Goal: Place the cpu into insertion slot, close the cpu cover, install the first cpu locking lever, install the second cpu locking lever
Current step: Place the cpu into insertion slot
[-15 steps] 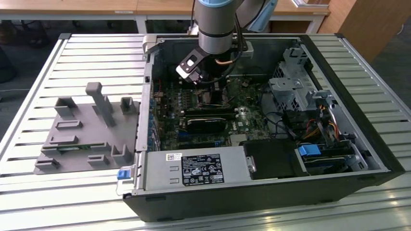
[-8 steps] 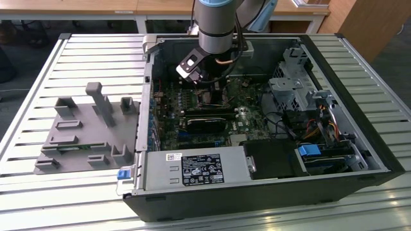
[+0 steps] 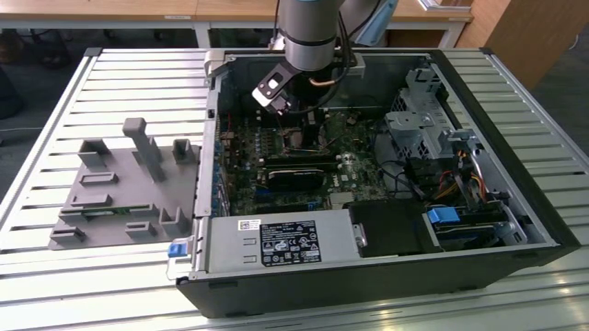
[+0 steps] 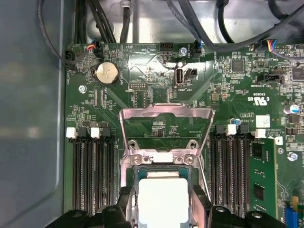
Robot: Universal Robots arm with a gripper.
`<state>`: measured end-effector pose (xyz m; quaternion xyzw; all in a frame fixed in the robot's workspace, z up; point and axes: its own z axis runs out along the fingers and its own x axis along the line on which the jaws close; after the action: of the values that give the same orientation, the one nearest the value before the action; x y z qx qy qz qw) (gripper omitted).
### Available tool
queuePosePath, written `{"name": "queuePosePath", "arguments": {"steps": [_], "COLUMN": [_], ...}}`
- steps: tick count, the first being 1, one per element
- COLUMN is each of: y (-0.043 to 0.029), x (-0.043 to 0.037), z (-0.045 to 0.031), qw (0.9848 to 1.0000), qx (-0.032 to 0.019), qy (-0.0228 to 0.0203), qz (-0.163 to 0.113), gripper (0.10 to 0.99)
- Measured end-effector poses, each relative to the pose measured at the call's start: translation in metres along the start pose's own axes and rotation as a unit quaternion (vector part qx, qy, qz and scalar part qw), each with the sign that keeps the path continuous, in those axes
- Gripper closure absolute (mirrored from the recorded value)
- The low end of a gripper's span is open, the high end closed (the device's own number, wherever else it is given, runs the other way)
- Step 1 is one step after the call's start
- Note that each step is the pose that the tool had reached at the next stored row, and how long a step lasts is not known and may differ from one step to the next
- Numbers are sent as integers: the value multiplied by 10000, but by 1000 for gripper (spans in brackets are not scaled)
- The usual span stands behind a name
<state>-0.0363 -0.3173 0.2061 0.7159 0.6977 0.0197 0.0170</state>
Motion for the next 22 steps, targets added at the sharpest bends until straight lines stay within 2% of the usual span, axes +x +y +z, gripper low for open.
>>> {"name": "queuePosePath", "arguments": {"steps": [2, 4, 5, 6, 7, 10, 11, 12, 13, 14, 22], "y": [1, 1, 1, 1, 1, 2, 2, 2, 2, 3, 4], "x": [-8, -19, -25, -28, -29, -29, -29, -30, -30, -29, -29], "z": [-10, -15, -17, -18, -20, -26, -29, -34, -37, -41, -61], "qw": [10000, 10000, 10000, 10000, 10000, 10000, 10000, 10000, 10000, 10000, 10000], "qx": [-1, 0, 0, 0, 0, 0, 0, 0, 0, -1, -1], "qy": [2, 0, 0, 1, 0, 0, 0, 0, 0, 1, 2], "qz": [0, 0, 0, 0, 0, 1, 0, 0, 0, 0, 1], "gripper": [490, 612, 612, 671, 671, 843, 843, 902, 902, 961, 980]}}
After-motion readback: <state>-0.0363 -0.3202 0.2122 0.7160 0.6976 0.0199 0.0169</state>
